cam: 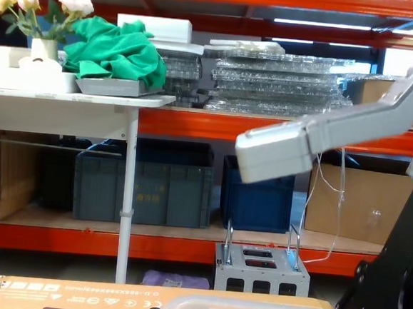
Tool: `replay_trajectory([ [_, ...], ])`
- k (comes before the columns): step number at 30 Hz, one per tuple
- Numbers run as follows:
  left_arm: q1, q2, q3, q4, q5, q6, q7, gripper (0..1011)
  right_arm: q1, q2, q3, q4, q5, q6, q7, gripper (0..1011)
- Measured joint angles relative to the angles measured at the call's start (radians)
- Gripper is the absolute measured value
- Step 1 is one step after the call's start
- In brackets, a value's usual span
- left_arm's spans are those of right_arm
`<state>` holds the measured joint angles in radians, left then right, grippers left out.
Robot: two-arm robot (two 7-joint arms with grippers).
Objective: Use one hand to grasp the basket and place it at the designated location.
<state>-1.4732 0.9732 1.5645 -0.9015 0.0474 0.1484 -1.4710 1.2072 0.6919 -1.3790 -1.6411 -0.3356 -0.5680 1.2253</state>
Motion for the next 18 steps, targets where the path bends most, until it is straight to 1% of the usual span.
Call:
replay_trajectory([
  [6,0.0,0.0,0.0,0.0,0.0,0.0,0.0,0,0.003,-0.013,-0.02,0.012,-0.01,0.008,-0.002,1001],
  [12,0.0,0.0,0.0,0.0,0.0,0.0,0.0,0,0.007,-0.019,-0.031,0.018,-0.017,0.02,-0.003,1001],
  [14,0.0,0.0,0.0,0.0,0.0,0.0,0.0,0,0.009,-0.019,-0.034,0.022,-0.018,0.022,-0.005,961],
  [15,0.0,0.0,0.0,0.0,0.0,0.0,0.0,0,0.009,-0.019,-0.034,0.022,-0.018,0.022,-0.005,961],
  [16,0.0,0.0,0.0,0.0,0.0,0.0,0.0,0,0.011,-0.019,-0.035,0.024,-0.018,0.019,-0.007,925],
  [18,0.0,0.0,0.0,0.0,0.0,0.0,0.0,0,0.012,-0.018,-0.036,0.026,-0.017,0.016,-0.008,890],
])
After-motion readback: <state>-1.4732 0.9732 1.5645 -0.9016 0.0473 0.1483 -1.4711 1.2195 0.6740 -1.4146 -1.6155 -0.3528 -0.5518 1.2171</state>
